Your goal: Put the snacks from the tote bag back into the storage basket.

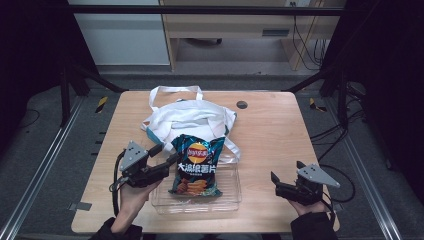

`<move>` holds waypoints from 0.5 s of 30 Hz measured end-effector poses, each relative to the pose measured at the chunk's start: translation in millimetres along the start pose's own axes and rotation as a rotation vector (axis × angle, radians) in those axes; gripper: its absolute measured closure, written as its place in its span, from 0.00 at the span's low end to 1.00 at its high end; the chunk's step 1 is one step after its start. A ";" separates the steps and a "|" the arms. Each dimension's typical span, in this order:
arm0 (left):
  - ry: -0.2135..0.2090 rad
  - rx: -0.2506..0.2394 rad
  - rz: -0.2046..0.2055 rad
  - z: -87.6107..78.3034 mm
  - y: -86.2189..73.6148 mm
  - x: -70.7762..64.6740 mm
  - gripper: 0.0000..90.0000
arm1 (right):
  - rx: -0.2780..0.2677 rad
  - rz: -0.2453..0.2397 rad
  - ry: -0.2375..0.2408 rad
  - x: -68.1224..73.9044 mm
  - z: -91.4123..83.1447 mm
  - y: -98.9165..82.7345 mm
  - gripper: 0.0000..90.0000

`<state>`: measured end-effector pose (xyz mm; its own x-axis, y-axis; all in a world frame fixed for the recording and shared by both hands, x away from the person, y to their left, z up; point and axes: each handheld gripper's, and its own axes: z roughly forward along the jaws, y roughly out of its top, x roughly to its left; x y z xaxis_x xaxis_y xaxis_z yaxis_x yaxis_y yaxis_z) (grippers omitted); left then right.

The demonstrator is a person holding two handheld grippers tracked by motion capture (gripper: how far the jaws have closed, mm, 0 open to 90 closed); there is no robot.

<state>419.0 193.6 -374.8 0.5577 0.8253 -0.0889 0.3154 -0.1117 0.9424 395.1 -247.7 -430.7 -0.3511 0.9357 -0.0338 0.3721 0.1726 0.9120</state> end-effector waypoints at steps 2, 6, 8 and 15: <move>-0.001 -0.002 -0.002 -2.3 -1.5 2.0 0.41 | 0.000 0.001 -0.002 -0.2 -0.2 0.0 0.09; -0.009 -0.001 -0.007 -7.2 -6.7 7.0 0.39 | -0.002 0.002 -0.002 -0.5 -1.5 -0.1 0.09; -0.004 -0.001 -0.001 -10.7 -10.6 10.3 0.37 | -0.004 0.001 -0.005 -0.9 -1.8 -0.3 0.09; 0.031 0.036 0.027 -19.1 -32.0 23.5 0.35 | 0.000 0.004 -0.004 -0.8 -1.7 -0.3 0.09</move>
<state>407.3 227.2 -400.9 0.5428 0.8382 -0.0532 0.3282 -0.1534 0.9321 393.8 -249.0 -430.3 -0.3459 0.9377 -0.0318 0.3732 0.1686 0.9123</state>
